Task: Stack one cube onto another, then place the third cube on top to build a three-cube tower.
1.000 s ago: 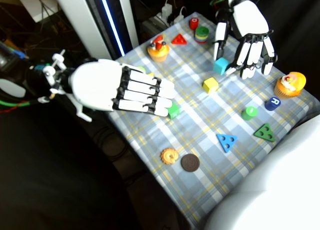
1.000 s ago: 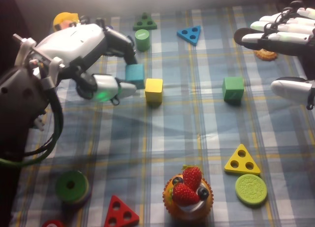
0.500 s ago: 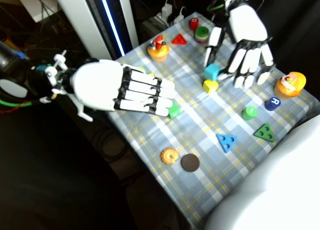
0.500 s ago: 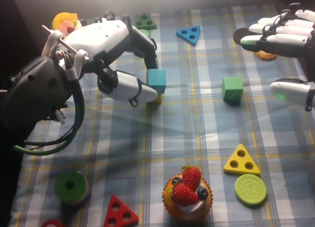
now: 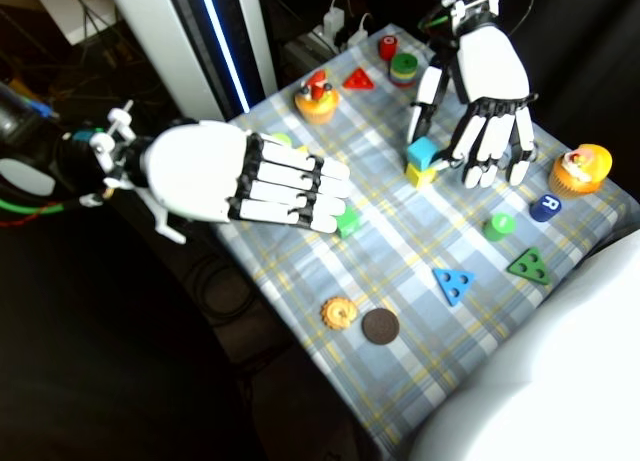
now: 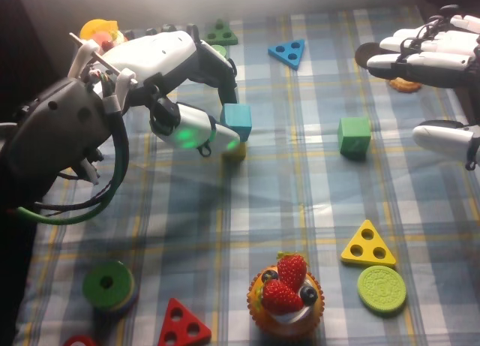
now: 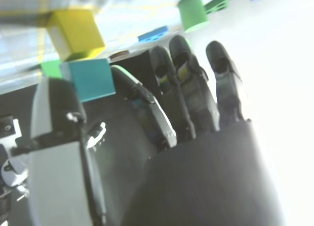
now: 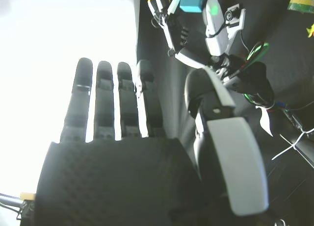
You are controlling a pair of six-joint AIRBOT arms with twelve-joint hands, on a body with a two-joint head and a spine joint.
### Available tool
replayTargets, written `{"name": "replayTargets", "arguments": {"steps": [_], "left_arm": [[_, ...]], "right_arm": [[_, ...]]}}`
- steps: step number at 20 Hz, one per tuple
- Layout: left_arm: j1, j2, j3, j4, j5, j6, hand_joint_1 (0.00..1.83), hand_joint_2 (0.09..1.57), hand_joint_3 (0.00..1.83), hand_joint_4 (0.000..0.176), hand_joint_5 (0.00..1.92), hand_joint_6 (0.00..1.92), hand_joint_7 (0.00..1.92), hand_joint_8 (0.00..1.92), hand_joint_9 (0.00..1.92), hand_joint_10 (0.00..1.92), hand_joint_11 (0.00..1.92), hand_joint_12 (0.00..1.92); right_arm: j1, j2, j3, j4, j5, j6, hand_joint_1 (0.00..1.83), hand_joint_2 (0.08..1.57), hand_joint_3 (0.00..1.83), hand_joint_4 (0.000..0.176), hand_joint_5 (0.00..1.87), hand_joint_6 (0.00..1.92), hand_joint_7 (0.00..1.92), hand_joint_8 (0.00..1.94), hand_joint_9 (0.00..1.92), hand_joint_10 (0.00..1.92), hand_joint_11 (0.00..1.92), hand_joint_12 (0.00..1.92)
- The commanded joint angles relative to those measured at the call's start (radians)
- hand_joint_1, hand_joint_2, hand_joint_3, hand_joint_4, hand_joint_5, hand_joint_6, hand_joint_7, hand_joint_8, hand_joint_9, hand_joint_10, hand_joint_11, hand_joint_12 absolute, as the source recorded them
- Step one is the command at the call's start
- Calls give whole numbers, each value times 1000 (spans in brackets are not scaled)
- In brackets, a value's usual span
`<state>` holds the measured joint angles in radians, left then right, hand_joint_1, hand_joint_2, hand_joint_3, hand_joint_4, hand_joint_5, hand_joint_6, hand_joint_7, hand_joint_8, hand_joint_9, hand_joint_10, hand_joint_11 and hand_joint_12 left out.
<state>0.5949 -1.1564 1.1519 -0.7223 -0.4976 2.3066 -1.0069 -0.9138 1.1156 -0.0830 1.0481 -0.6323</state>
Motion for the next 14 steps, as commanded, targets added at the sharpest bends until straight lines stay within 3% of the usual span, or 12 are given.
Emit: {"name": "replayTargets", "arguments": {"steps": [1,3,9,14], "left_arm": [[-14,-4,6,19,-83,-3,997,1132,0,176,933,1041,713,3,592,0,36,537],[-14,-10,15,14,-74,-3,1001,1125,1,176,944,1024,729,6,600,3,0,614],[-13,-12,23,6,-68,-2,1007,1117,1,176,960,998,717,4,599,1,0,551],[-10,-13,23,5,-65,-2,1007,1117,0,176,963,993,714,2,599,0,0,633]], "right_arm": [[7,0,5,20,121,3,409,1365,0,0,334,1,294,2,239,4,0,661],[7,-1,5,18,121,3,420,1366,0,0,338,2,294,2,238,2,0,659],[7,-1,6,17,121,3,432,1363,0,0,343,1,299,2,246,4,0,658],[7,-3,7,17,121,3,425,1371,2,0,338,0,299,1,245,1,0,662]]}}
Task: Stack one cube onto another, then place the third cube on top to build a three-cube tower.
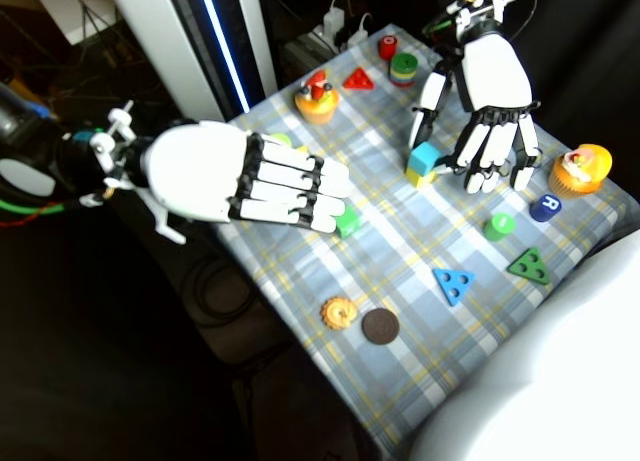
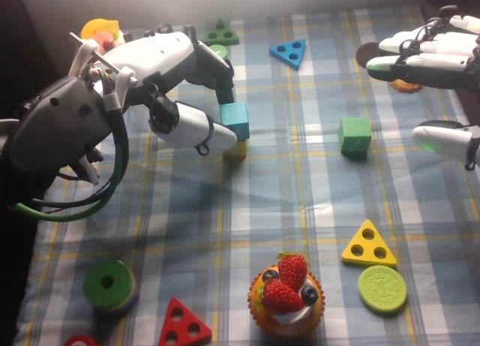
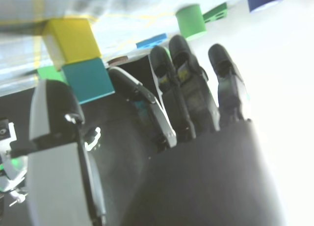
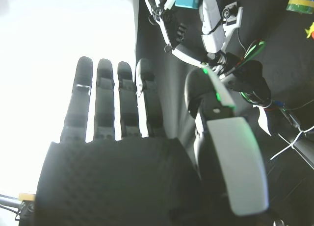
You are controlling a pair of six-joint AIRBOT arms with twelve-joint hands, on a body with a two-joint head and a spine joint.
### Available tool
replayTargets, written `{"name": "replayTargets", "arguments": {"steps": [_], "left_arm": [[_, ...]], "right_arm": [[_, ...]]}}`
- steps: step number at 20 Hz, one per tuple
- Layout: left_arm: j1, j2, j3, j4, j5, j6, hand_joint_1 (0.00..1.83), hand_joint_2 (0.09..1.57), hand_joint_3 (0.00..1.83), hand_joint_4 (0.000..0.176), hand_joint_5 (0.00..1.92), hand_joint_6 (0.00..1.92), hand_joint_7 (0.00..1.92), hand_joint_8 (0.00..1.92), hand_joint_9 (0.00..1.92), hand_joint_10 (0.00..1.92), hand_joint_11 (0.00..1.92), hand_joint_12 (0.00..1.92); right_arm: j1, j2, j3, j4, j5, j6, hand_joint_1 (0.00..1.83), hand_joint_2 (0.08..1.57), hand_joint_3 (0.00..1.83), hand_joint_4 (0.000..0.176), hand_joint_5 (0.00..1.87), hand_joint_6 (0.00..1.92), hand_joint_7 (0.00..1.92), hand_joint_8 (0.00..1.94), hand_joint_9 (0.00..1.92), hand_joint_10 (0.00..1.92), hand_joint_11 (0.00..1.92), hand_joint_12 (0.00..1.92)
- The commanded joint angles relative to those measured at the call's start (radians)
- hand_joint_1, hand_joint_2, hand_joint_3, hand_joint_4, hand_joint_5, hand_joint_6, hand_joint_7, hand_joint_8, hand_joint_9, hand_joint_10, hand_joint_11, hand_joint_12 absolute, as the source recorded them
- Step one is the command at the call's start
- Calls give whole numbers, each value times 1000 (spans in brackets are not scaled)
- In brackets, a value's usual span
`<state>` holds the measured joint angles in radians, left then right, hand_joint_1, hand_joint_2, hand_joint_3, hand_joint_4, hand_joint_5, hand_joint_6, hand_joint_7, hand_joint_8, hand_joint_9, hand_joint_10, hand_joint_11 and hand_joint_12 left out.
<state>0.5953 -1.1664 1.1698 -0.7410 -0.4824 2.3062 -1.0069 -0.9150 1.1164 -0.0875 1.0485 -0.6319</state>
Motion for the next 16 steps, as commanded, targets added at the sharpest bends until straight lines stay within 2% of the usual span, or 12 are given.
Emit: {"name": "replayTargets", "arguments": {"steps": [1,6,8,10,13,15,16], "left_arm": [[-10,-3,5,23,-80,-2,1001,1122,2,176,950,1014,706,0,588,0,0,627],[-6,-1,1,20,-82,-2,1012,1111,0,176,975,974,717,3,601,4,0,632],[-5,3,-4,20,-87,-2,1001,1123,1,176,947,1019,711,0,604,3,0,646],[-4,6,-7,21,-90,-1,982,1143,2,176,905,1084,678,3,595,0,0,660],[-3,8,-12,23,-92,-1,987,1139,0,176,914,1069,681,4,595,1,0,699],[-2,10,-15,24,-95,-1,988,1137,1,176,914,1070,672,1,602,2,6,702],[-2,11,-16,24,-95,-1,987,1137,1,176,912,1073,670,1,605,3,13,707]], "right_arm": [[7,-2,6,21,121,3,423,1372,2,0,337,0,296,0,243,0,0,661],[7,-2,6,22,121,3,423,1369,0,0,335,1,292,1,239,2,0,649],[7,-2,6,22,121,3,494,1363,0,0,347,4,291,0,235,0,0,629],[7,-2,6,22,121,4,455,1365,0,0,344,1,303,2,244,2,0,661],[7,-2,6,22,121,4,445,1373,1,0,339,1,298,2,242,2,0,657],[6,-2,6,22,121,4,426,1367,0,12,340,1,296,1,246,3,0,665],[6,-2,6,22,121,4,434,1364,0,10,344,2,298,1,248,3,0,672]]}}
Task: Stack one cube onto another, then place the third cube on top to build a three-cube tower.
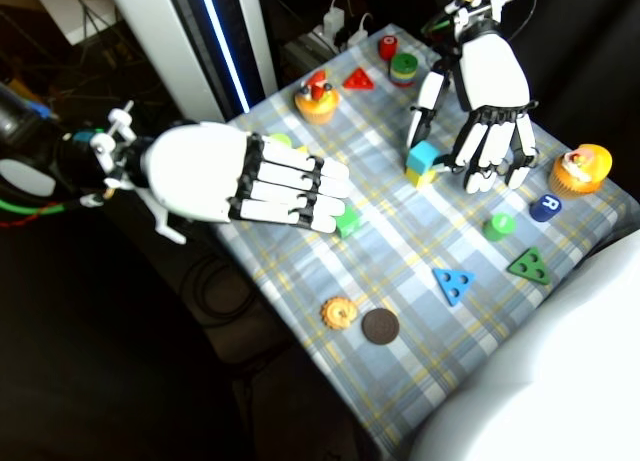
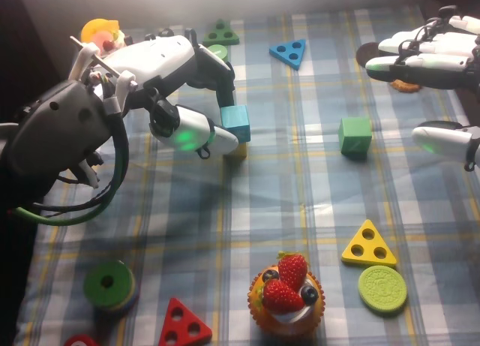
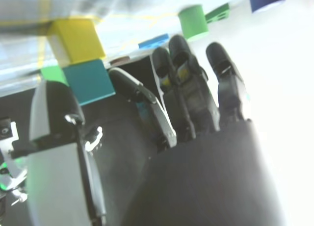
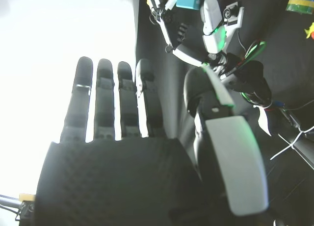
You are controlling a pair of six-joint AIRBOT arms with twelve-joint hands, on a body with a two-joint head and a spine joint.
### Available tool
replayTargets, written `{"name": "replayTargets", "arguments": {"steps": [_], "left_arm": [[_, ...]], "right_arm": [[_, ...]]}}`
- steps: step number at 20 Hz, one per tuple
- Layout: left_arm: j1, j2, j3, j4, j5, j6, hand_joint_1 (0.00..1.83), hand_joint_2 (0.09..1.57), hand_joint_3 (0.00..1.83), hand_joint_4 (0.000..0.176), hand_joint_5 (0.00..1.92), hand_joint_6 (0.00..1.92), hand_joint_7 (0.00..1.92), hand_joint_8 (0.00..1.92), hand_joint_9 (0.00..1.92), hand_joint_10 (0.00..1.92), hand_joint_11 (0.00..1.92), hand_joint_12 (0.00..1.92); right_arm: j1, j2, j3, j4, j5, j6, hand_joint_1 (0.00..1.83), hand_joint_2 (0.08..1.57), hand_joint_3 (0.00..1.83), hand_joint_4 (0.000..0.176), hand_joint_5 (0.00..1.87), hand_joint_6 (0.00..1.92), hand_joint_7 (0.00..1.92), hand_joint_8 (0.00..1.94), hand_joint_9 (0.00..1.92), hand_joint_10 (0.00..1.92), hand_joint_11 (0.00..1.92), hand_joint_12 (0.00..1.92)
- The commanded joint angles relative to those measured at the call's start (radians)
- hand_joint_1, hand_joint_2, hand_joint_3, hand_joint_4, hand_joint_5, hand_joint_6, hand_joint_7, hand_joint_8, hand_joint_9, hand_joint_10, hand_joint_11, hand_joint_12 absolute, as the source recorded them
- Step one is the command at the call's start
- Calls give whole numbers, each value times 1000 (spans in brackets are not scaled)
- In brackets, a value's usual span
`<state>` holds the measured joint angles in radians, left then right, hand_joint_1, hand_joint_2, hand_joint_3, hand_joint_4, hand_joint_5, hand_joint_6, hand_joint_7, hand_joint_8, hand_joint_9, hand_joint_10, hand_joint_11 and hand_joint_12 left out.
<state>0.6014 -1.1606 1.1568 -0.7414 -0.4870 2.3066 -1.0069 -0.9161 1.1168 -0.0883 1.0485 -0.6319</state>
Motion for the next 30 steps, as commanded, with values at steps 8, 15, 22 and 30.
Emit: {"name": "replayTargets", "arguments": {"steps": [8,15,22,30], "left_arm": [[-3,12,-9,25,-95,-1,978,1148,1,176,887,1113,645,3,601,6,0,659],[-1,14,-11,25,-98,-2,922,1043,0,124,802,0,615,0,604,11,0,610],[16,40,-53,29,-146,-1,814,1030,0,132,534,0,516,0,479,0,0,571],[91,163,-191,210,-355,-285,735,904,0,176,88,2,190,0,287,1,0,713]], "right_arm": [[4,-1,5,23,120,5,433,1348,0,11,339,0,309,1,271,3,0,767],[4,-1,5,23,120,5,433,1343,0,19,337,1,305,0,275,1,0,799],[3,-2,4,23,121,6,424,1330,0,27,338,0,305,0,272,1,0,775],[12,-30,28,31,104,6,422,1292,0,30,306,0,275,2,245,4,0,664]]}}
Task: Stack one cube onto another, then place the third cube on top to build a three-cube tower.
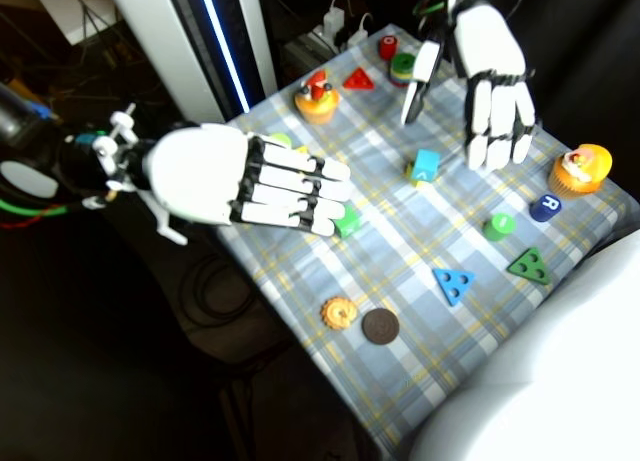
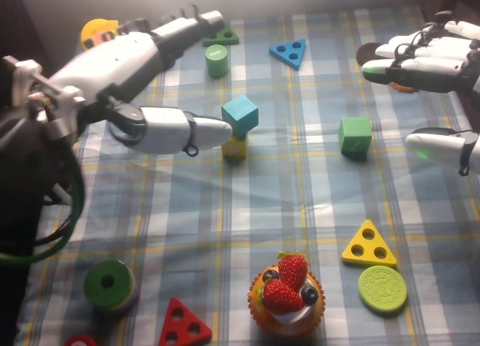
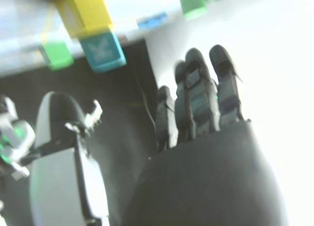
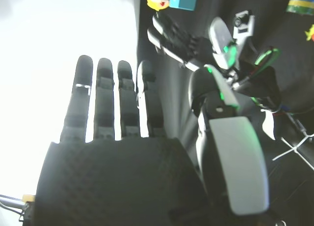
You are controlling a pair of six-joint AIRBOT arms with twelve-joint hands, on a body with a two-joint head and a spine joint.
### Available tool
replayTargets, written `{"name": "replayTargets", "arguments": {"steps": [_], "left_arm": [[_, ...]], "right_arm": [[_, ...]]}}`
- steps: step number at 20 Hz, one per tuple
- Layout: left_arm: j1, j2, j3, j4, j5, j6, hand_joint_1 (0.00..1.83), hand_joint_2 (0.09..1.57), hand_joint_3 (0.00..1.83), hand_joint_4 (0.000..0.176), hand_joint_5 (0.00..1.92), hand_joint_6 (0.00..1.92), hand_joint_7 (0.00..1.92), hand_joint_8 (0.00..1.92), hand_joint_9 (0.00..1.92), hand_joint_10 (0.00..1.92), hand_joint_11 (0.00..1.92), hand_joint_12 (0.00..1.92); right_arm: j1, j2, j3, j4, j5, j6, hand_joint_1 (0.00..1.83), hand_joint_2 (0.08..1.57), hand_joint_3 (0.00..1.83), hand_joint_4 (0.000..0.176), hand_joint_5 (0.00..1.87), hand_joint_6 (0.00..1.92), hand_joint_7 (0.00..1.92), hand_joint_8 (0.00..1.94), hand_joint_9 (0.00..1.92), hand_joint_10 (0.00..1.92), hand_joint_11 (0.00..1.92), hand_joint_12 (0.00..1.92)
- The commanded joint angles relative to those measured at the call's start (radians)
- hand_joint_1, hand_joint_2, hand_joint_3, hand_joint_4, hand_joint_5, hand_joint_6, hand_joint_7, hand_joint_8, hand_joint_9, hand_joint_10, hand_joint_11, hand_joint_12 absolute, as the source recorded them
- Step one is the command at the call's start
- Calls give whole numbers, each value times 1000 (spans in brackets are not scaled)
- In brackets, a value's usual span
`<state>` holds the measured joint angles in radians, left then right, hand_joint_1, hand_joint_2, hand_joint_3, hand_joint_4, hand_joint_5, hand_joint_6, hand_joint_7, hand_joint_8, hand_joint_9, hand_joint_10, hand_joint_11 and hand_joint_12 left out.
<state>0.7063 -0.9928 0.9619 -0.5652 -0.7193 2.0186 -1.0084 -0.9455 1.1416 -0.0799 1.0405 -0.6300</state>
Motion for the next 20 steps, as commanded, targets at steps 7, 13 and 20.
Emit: {"name": "replayTargets", "arguments": {"steps": [7,13,20], "left_arm": [[115,111,-73,207,-347,-453,779,882,0,175,69,4,112,1,105,1,0,194],[180,169,-124,272,-483,-577,700,890,0,157,74,4,75,0,53,0,95,76],[185,169,-125,281,-494,-604,702,918,6,175,43,0,49,0,10,0,48,66]], "right_arm": [[74,-47,53,20,21,4,598,1162,0,0,354,4,331,5,272,5,0,682],[163,-111,116,-39,-151,-20,737,1066,0,68,392,1,373,1,409,2,0,1100],[195,-157,169,-41,-249,-31,763,1018,1,93,466,2,395,0,415,0,0,1208]]}}
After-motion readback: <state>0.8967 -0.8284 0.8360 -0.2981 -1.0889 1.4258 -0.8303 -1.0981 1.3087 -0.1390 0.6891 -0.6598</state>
